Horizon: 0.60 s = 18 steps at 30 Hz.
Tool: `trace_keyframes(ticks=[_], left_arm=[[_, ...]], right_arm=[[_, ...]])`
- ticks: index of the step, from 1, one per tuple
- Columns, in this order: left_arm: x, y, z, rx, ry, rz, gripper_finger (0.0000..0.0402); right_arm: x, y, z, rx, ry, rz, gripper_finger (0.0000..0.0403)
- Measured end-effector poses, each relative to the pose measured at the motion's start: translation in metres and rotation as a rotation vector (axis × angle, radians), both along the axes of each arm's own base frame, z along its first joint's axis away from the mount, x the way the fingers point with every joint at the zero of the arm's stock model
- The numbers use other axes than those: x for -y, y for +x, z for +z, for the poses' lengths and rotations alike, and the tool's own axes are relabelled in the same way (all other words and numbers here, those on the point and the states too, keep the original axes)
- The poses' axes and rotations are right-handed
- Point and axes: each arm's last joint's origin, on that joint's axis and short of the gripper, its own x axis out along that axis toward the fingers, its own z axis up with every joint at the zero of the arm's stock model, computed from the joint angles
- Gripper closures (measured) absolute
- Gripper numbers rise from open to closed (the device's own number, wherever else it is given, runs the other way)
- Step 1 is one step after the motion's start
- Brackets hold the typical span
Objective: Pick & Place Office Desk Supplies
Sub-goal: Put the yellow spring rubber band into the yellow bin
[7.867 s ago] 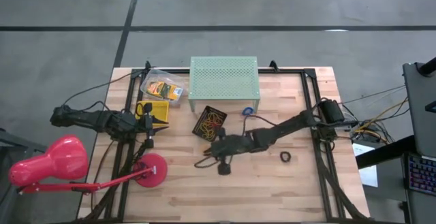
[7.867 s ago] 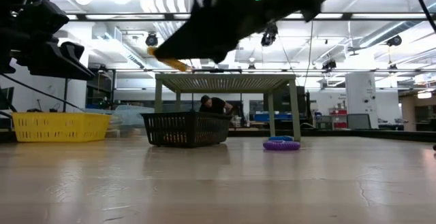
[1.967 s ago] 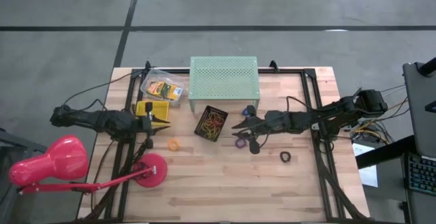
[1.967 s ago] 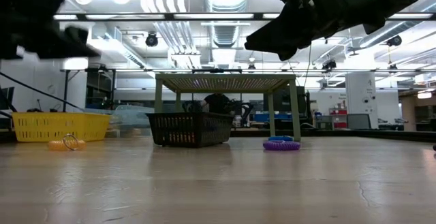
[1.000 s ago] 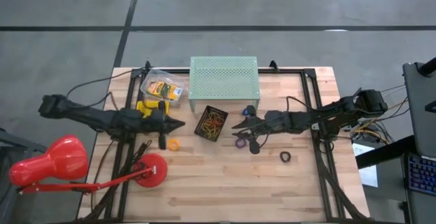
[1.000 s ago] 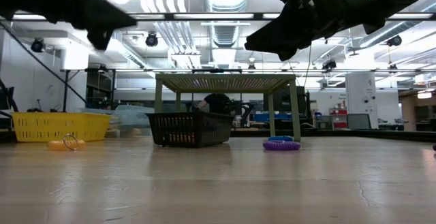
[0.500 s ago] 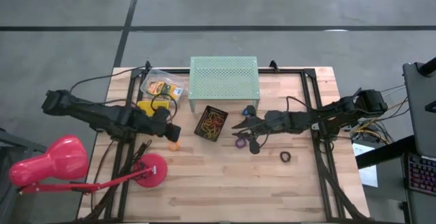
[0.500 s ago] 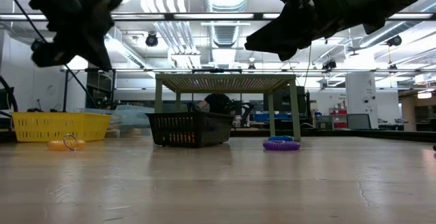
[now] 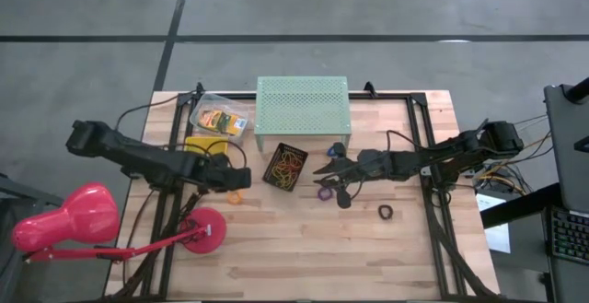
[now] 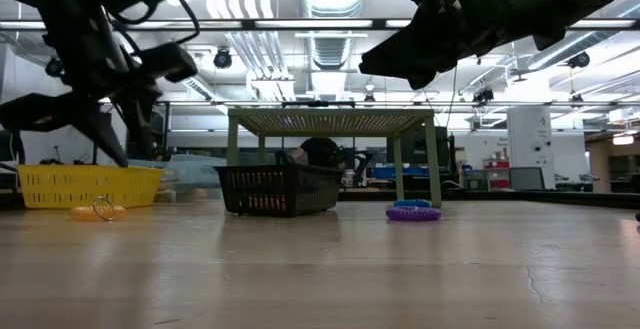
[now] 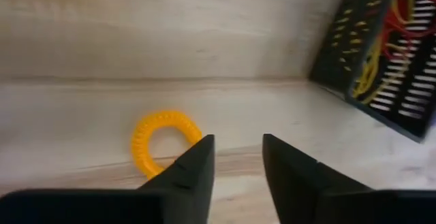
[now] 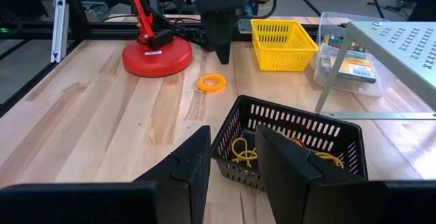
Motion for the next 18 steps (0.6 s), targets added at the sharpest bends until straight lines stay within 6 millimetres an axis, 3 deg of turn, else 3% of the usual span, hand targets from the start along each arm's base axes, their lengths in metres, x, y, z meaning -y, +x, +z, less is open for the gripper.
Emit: trace_keyframes(ticks=[6, 18], left_arm=[[0.004, 0.013, -0.018, -0.045, -0.053, 0.014, 0.0233], [0.008, 0.026, -0.047, -0.160, -0.145, 0.016, 0.0242]], right_arm=[[0.000, 0.000, 0.000, 0.000, 0.001, 0.000, 0.0291], [0.000, 0.000, 0.000, 0.001, 0.000, 0.000, 0.0291]])
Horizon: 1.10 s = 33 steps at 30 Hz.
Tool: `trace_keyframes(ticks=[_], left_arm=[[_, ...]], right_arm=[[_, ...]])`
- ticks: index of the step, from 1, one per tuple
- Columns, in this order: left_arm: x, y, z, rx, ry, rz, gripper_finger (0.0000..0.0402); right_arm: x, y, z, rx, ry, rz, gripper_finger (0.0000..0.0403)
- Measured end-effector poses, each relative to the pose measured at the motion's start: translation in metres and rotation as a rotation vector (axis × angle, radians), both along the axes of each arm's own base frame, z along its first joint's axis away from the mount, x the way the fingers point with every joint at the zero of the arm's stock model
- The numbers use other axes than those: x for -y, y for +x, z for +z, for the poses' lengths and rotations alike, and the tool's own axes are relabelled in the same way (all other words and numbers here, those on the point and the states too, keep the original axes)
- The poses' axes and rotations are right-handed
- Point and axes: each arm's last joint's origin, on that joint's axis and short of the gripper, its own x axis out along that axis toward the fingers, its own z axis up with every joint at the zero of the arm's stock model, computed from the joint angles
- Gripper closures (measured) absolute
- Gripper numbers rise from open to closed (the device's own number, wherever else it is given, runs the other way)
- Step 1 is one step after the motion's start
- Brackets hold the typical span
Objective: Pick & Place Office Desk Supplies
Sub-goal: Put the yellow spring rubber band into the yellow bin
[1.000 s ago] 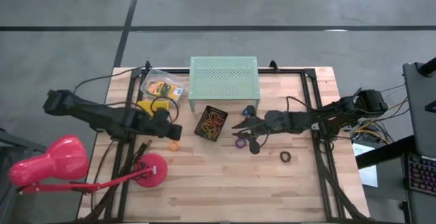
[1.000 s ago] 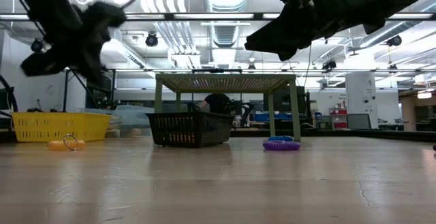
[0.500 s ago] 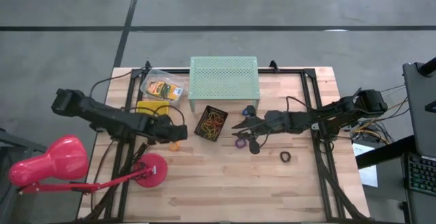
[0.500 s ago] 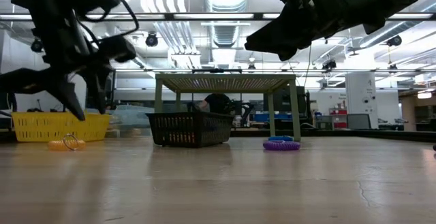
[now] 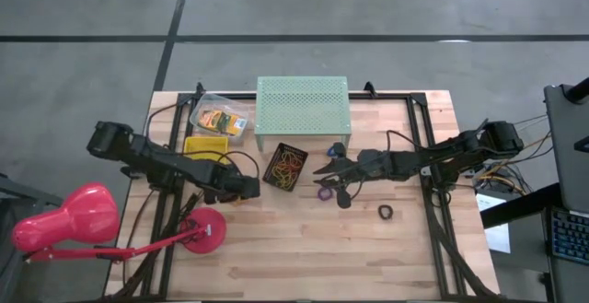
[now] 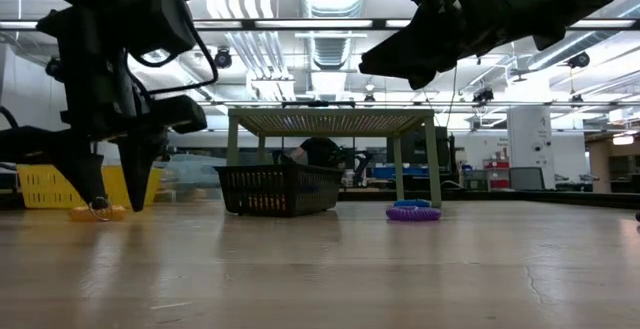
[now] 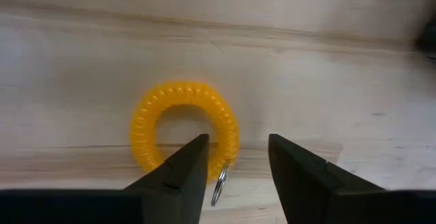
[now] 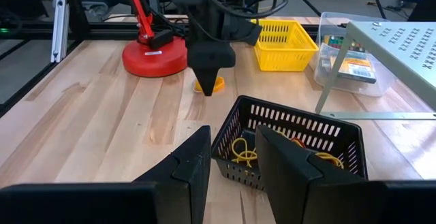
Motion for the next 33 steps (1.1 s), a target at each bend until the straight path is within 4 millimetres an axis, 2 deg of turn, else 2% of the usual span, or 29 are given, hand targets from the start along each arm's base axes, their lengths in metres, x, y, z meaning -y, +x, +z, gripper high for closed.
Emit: trace_keyframes(ticks=[5, 17, 24, 29, 33], left_arm=[[-0.001, 0.000, -0.001, -0.008, 0.003, -0.004, 0.0264], [-0.001, -0.003, -0.001, -0.025, 0.007, -0.006, 0.0372], [-0.001, -0.002, 0.003, 0.008, 0.019, -0.059, 0.0372], [-0.003, -0.005, 0.016, 0.064, 0.038, -0.084, 0.0372], [-0.006, -0.012, 0.031, 0.125, 0.130, -0.109, 0.0372]], right_arm=[[0.000, 0.000, 0.000, 0.000, 0.000, 0.000, 0.0291], [0.000, 0.000, 0.000, 0.000, 0.000, 0.000, 0.0291], [0.000, 0.000, 0.000, 0.000, -0.001, 0.000, 0.0291], [0.000, 0.000, 0.000, 0.000, 0.000, 0.000, 0.0291], [0.000, 0.000, 0.000, 0.000, 0.000, 0.000, 0.0291]])
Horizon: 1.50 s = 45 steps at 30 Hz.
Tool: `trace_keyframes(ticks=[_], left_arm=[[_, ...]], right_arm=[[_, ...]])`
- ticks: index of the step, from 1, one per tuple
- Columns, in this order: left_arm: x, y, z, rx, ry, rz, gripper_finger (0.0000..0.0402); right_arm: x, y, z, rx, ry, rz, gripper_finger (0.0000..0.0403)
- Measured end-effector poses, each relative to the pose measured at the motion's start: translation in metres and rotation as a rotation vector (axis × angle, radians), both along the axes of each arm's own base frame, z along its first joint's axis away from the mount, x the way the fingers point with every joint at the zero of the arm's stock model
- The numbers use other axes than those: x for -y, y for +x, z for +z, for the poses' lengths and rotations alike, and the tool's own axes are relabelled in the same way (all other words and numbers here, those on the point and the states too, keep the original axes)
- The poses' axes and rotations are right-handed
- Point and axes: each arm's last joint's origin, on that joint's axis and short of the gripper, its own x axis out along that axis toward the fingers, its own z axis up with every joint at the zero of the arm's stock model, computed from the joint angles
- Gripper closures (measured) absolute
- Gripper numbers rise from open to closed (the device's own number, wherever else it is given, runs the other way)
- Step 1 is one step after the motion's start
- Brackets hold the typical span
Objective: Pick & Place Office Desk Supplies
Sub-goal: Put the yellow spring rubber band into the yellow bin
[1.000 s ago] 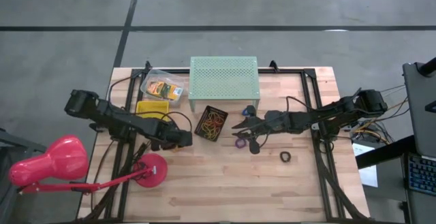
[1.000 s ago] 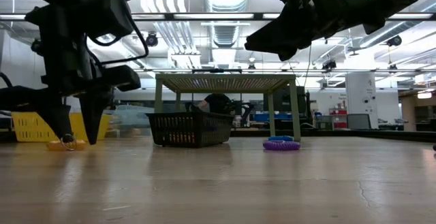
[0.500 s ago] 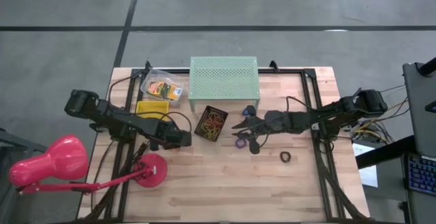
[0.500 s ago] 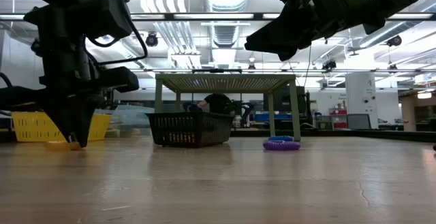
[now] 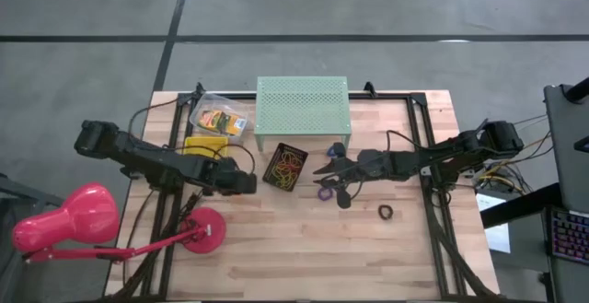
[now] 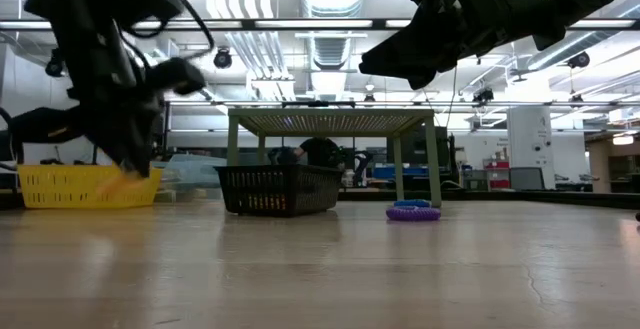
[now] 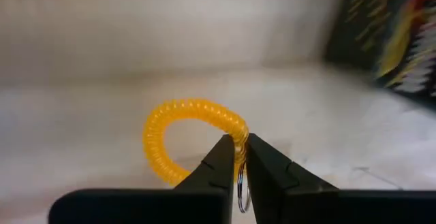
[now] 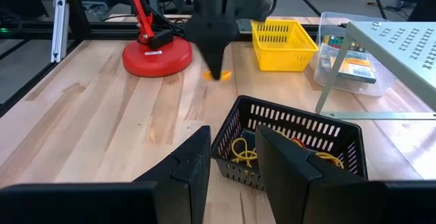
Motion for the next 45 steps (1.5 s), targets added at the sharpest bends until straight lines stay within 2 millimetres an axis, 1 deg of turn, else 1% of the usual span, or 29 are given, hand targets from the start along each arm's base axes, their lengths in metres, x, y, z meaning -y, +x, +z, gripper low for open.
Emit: trace_keyframes(ticks=[5, 9, 15, 20, 25, 28, 36, 41, 45], left_arm=[[-0.009, -0.015, 0.027, 0.117, 0.201, 0.016, 0.0373], [-0.015, -0.035, 0.042, 0.138, 0.288, 0.091, 0.0373], [-0.023, -0.065, 0.049, 0.077, 0.316, 0.254, 0.0373], [-0.031, -0.080, 0.053, 0.041, 0.325, 0.329, 0.0373], [-0.041, -0.083, 0.050, -0.030, 0.255, 0.332, 0.0373], [-0.050, -0.082, 0.049, -0.072, 0.265, 0.332, 0.0373], [-0.077, -0.080, 0.045, -0.100, 0.221, 0.312, 0.0373], [-0.090, -0.077, 0.031, -0.113, 0.168, 0.259, 0.0373], [-0.093, -0.077, 0.018, -0.157, 0.097, 0.256, 0.0373]], right_arm=[[0.000, 0.000, 0.000, 0.000, 0.000, 0.000, 0.0291], [0.000, 0.000, 0.000, 0.000, 0.000, 0.000, 0.0291], [0.000, 0.000, 0.000, 0.000, 0.001, -0.001, 0.0291], [0.000, 0.000, 0.000, 0.000, 0.001, 0.000, 0.0291], [0.000, 0.000, 0.000, 0.000, 0.001, 0.000, 0.0291], [0.000, 0.000, 0.000, 0.000, 0.000, 0.000, 0.0291], [0.000, 0.000, 0.000, 0.000, 0.000, 0.000, 0.0291], [0.000, 0.000, 0.000, 0.000, 0.000, 0.000, 0.0291], [0.000, 0.000, 0.000, 0.000, 0.000, 0.000, 0.0291]])
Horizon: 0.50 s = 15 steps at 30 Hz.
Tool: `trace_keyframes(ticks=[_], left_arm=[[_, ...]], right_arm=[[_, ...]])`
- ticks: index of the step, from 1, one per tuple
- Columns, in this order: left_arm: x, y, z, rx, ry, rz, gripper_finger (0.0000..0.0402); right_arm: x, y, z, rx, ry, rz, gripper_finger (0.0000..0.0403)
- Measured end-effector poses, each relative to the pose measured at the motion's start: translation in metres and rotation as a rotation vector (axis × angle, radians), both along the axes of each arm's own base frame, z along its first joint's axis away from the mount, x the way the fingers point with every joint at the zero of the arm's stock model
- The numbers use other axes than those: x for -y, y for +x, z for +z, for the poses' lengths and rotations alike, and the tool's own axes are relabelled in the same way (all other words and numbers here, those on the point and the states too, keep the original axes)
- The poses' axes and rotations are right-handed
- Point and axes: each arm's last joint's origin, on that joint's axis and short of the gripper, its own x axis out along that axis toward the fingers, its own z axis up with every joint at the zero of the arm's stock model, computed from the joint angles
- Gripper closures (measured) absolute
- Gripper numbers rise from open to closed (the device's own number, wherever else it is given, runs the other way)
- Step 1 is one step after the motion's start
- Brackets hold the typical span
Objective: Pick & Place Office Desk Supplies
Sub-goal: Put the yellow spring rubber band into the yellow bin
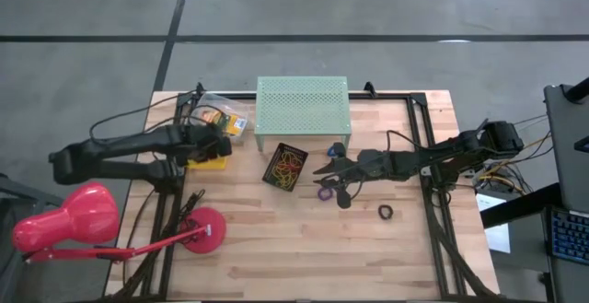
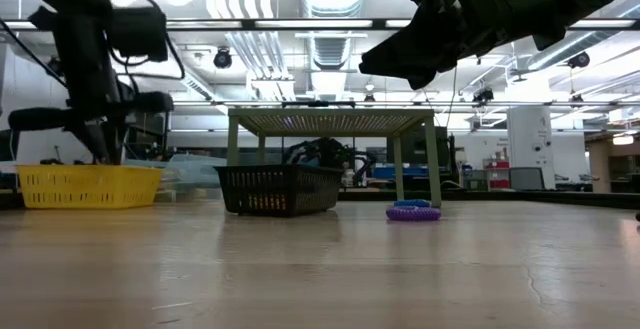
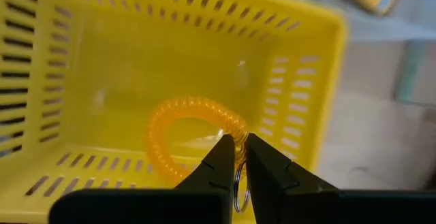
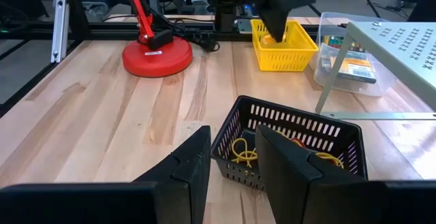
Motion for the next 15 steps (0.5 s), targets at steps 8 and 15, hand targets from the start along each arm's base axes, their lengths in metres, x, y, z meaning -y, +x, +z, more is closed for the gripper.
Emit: trace_keyframes(ticks=[8, 15], left_arm=[[-0.0020, 0.0028, -0.0118, -0.029, -0.043, 0.000, 0.0373], [-0.0024, 0.0044, -0.0122, -0.007, -0.048, -0.002, 0.0340]], right_arm=[[0.0000, 0.0000, 0.0000, 0.000, 0.000, 0.000, 0.0291], [0.0001, 0.0000, 0.0000, 0.000, 0.001, -0.001, 0.0291]])
